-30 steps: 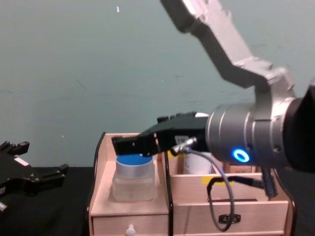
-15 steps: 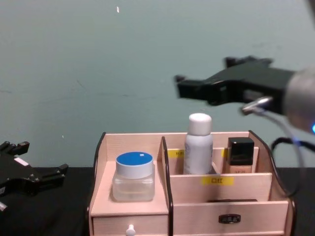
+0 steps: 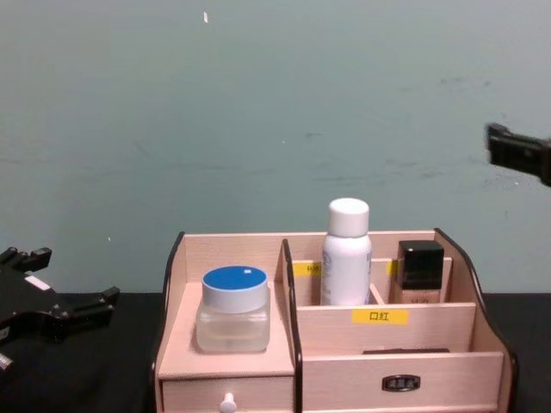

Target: Pick up the facial cleanser and watermelon frost from the table and place them into the tiered storage box.

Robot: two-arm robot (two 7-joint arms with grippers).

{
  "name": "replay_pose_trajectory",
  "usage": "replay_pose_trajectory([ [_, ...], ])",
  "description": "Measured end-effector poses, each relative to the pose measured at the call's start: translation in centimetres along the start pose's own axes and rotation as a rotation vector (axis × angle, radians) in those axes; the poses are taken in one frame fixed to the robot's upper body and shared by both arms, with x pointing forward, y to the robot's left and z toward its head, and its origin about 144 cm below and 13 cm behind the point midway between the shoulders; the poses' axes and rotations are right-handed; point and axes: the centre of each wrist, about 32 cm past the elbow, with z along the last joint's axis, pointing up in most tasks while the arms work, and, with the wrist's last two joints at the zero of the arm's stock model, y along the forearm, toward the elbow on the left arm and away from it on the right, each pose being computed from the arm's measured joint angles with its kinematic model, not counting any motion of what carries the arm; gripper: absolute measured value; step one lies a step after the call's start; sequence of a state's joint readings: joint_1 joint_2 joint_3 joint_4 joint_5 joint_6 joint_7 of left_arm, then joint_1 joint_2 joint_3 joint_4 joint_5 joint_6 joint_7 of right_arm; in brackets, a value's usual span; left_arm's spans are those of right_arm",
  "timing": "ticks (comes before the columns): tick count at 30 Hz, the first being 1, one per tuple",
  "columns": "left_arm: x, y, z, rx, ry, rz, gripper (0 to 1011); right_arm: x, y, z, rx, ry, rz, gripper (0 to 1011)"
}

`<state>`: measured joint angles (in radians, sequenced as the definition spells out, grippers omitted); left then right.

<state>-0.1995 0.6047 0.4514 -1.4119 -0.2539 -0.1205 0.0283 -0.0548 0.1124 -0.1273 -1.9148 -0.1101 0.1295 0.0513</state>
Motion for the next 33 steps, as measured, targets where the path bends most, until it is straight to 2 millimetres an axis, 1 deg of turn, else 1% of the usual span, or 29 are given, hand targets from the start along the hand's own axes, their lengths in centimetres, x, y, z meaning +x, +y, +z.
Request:
replay_pose_trajectory([
  [4, 0.0, 0.0, 0.0, 0.0, 0.0, 0.0, 1001, 0.6, -0.4, -1.1, -0.026, 0.001, -0.032, 1000],
  [8, 0.0, 0.0, 0.0, 0.0, 0.0, 0.0, 1001, 0.8, -0.6, -2.5, -0.073, 0.0, -0.05, 1000],
  [9, 0.0, 0.0, 0.0, 0.0, 0.0, 0.0, 1001, 0.9, -0.6, -3.2, -0.093, -0.001, -0.055, 1000],
  [15, 0.0, 0.0, 0.0, 0.0, 0.0, 0.0, 1001, 1.1, -0.3, -5.4, -0.176, 0.006, -0.055, 1000],
  [19, 0.0, 0.0, 0.0, 0.0, 0.0, 0.0, 1001, 1.2, -0.1, -6.3, -0.221, 0.024, -0.041, 1000],
  [21, 0.0, 0.0, 0.0, 0.0, 0.0, 0.0, 1001, 1.2, 0.0, -6.5, -0.234, 0.033, -0.038, 1000],
  [33, 0.0, 0.0, 0.0, 0.0, 0.0, 0.0, 1001, 1.2, 0.0, -6.3, -0.224, 0.029, -0.038, 1000],
])
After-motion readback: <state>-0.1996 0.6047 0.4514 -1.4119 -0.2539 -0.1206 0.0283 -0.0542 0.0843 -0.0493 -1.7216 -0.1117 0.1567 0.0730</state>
